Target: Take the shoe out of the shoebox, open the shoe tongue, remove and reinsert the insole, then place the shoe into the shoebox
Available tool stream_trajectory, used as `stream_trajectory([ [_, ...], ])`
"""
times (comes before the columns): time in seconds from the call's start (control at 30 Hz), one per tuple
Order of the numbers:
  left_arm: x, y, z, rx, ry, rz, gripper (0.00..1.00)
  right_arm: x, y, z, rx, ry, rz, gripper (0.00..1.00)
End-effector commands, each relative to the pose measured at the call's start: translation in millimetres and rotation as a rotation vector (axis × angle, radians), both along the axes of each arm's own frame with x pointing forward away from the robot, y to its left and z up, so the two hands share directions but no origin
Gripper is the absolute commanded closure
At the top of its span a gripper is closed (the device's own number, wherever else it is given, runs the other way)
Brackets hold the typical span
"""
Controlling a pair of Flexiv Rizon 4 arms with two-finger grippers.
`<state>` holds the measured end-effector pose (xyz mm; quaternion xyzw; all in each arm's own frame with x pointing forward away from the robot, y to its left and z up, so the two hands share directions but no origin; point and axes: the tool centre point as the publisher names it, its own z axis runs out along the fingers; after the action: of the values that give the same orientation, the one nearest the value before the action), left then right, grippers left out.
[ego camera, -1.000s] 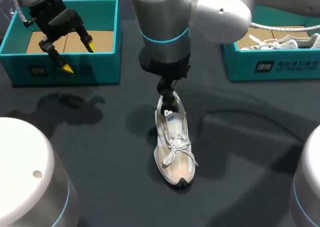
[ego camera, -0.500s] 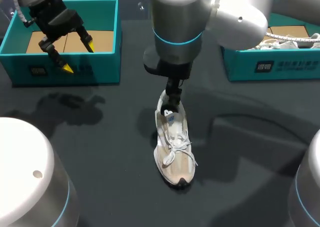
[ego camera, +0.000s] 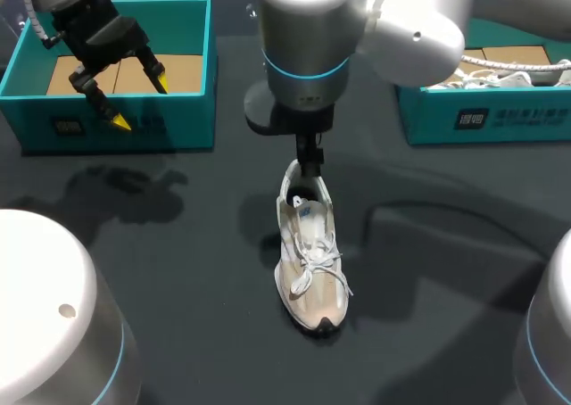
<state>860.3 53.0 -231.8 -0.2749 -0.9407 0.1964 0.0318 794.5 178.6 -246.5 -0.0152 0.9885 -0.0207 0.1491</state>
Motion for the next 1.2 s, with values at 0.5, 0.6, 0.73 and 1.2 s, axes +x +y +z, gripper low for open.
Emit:
stream_trajectory([
  [0.5, -0.8, 1, 0, 0.001, -0.001, 0.0, 0.0, 45.8, -6, -36, 0.021, 0.109, 0.194, 0.0],
  [0.6, -0.8, 1, 0, 0.001, -0.001, 0.0, 0.0, 49.2, -6, -45, 0.027, 0.108, 0.199, 0.0],
  [0.73, -0.8, 1, 0, 0.001, -0.001, 0.0, 0.0, 49.3, -2, -55, 0.038, 0.103, 0.204, 0.0],
  [1.2, -0.8, 1, 0, 0.001, -0.001, 0.0, 0.0, 51.5, 3, -87, 0.077, 0.116, 0.178, 0.0],
])
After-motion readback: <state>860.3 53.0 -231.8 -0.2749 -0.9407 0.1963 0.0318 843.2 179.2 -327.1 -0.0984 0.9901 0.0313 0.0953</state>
